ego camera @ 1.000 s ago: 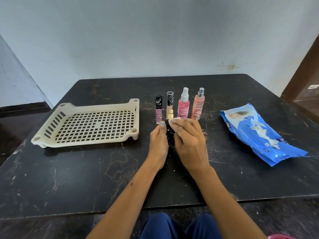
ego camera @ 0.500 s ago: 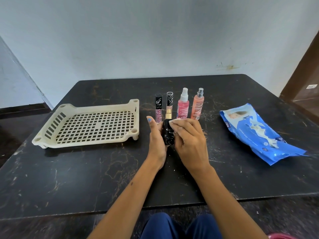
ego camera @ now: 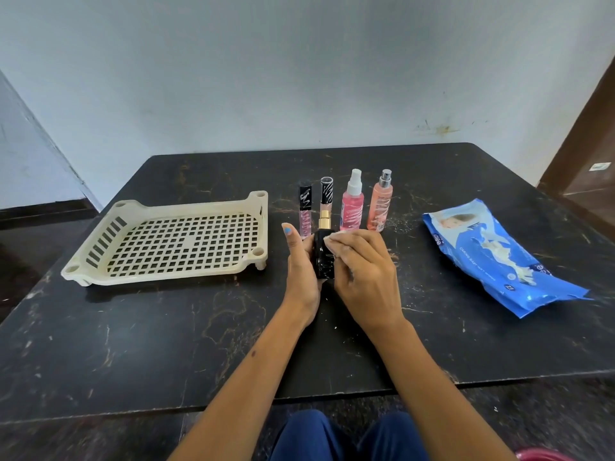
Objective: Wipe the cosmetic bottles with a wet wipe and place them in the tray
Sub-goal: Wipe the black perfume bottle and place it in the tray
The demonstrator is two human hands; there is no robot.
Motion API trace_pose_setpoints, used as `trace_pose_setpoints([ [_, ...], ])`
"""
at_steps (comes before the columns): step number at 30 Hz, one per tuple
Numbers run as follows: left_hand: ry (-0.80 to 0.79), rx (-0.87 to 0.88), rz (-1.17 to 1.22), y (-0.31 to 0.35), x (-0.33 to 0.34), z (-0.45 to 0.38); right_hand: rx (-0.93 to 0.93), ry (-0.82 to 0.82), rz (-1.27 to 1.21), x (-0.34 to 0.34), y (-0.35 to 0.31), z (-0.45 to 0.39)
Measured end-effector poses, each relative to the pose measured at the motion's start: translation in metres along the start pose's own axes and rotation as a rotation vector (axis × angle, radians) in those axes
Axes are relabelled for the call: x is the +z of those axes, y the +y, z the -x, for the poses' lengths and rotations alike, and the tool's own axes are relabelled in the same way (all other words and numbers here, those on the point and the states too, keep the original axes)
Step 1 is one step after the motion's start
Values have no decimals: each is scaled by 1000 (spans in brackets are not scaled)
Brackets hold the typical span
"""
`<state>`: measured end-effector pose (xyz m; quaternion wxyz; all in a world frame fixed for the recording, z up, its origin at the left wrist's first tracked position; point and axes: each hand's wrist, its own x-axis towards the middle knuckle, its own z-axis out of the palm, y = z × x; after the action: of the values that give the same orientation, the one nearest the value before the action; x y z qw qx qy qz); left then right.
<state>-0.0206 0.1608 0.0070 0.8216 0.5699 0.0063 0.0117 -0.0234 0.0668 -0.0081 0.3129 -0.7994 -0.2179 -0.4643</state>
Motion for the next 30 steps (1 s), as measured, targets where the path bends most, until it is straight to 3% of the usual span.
trace_pose_setpoints([
  [30, -9, -50, 21, -1, -4, -5, -51, -11, 28, 2, -6, 2],
])
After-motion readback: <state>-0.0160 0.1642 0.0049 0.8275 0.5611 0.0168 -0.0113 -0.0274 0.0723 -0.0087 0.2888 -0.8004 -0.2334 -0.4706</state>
